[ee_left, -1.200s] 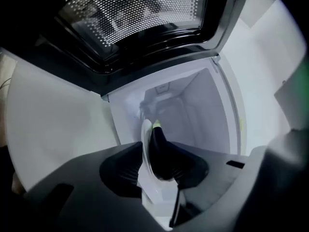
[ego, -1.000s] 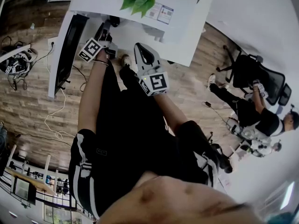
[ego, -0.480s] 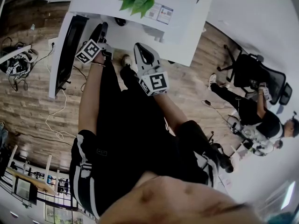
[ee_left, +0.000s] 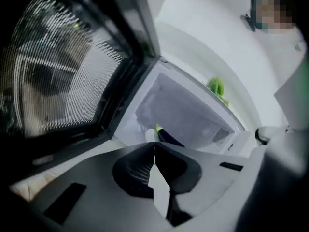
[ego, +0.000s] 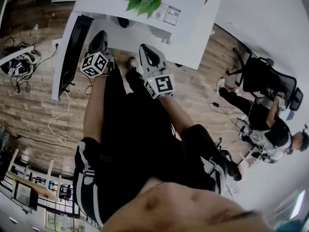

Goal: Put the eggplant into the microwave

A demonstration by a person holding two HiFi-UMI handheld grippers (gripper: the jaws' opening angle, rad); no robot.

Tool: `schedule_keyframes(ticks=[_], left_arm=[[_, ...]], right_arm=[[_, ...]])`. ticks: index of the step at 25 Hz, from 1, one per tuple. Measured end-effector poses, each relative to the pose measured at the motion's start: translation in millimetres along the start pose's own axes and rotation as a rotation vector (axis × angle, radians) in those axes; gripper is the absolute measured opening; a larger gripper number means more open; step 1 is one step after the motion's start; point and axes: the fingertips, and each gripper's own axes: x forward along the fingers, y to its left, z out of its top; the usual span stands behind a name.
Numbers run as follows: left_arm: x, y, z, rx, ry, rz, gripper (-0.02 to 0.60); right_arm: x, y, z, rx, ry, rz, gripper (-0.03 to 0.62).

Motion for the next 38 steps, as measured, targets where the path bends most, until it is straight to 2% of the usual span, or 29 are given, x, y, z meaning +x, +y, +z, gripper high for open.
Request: schedule_keyframes(ticks=[3, 5, 7, 9, 21, 38], left_arm=[[-4.1, -20.0, -0.2, 0.245, 0.040, -0.002, 0.032], [-5.7, -30.3, -4.0, 0.376, 0.066, -0.001, 0.032], [-6.0, -38.4, -8.2, 0.460, 0.083, -0.006, 0.032], [-5.6, -45.3, -11.1, 0.508, 0.091, -0.012, 0.032], [2.3, -37.1, -41.0, 0.596, 0.171, 0.018, 0.032], [36.8, -36.7, -56.4, 0.627, 0.243, -0.039, 0.032]], right_arm=[[0.9, 2.7, -0.2, -0.002, -0.001, 0.006, 0.032], [1.2, 5.0, -0.2, -0.004, -0.001, 0.011, 0.032], [2.0, 6.7, -0.4, -0.007, 0.004, 0.012, 0.032], [3.3, 7.4, -1.2, -0.011, 0.012, 0.008, 0.032], [10.3, 11.0, -0.1, 0.009, 0.023, -0.008, 0.032], [20.4, -9.7, -0.8, 0.033, 0.032, -0.060, 0.032]])
